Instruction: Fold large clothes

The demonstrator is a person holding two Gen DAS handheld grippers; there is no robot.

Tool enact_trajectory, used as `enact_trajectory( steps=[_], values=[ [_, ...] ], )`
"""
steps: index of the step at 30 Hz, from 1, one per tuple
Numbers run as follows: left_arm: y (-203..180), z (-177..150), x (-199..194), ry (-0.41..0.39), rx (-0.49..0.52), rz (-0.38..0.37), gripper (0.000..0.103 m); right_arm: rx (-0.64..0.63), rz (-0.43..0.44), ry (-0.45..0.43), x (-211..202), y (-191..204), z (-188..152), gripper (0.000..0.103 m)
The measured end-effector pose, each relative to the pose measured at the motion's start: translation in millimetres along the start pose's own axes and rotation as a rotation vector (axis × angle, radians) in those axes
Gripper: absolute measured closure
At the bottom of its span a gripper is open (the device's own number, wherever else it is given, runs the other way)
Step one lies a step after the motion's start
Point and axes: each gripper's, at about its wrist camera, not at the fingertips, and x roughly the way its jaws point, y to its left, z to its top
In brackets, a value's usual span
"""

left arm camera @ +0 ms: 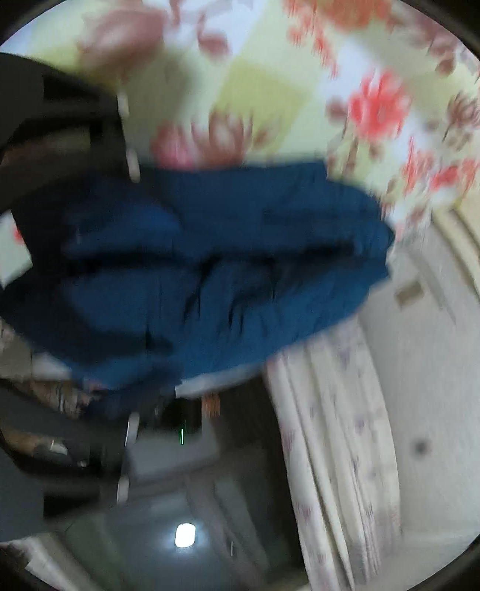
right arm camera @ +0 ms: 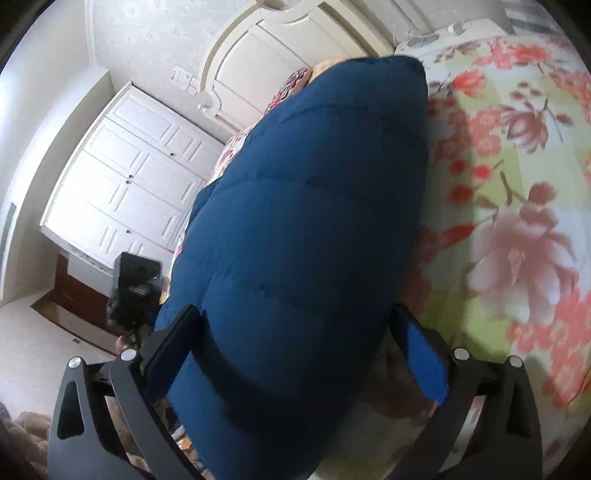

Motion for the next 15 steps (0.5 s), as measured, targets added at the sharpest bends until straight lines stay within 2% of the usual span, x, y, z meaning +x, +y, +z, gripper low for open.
enact_trajectory(
  steps=[3,5,6,7,9,11,15],
  values=[
    [-5.9,-4.7,0.1,0.028,0.074,0.003,0.004,-0.006,0.014,0.017,-2.2,0.6,-10.1,0.002],
    [0.4,-5.5,-7.2,0.018,0.038,-0.018,0.004,-0.008,0.018,0.026,-3.3,0.6,-14.6,0.002],
    [1.3,-4.4,-10.7,0.014,0.024,-0.002,0.004,-0.014,0.018,0.026,-4.4,0.8,-15.5,0.002],
    [0.5,-2.9,-17.6,-0.001,0.014,0.103,0.004,-0.018,0.017,0.026,-5.2,-0.2,-14.1,0.002],
    [-4.1,0.4,-31.6,-0.039,0.045,0.261,0.004,-0.026,0.013,0.025,-7.0,0.3,-13.5,0.002],
    [-7.1,1.2,-38.9,-0.058,0.06,0.274,0.004,-0.032,0.011,0.027,-6.3,0.8,-16.4,0.002],
    [-2.4,1.4,-11.7,0.034,0.063,0.298,0.004,-0.029,0.017,0.04,-2.2,0.9,-11.9,0.002]
  ],
)
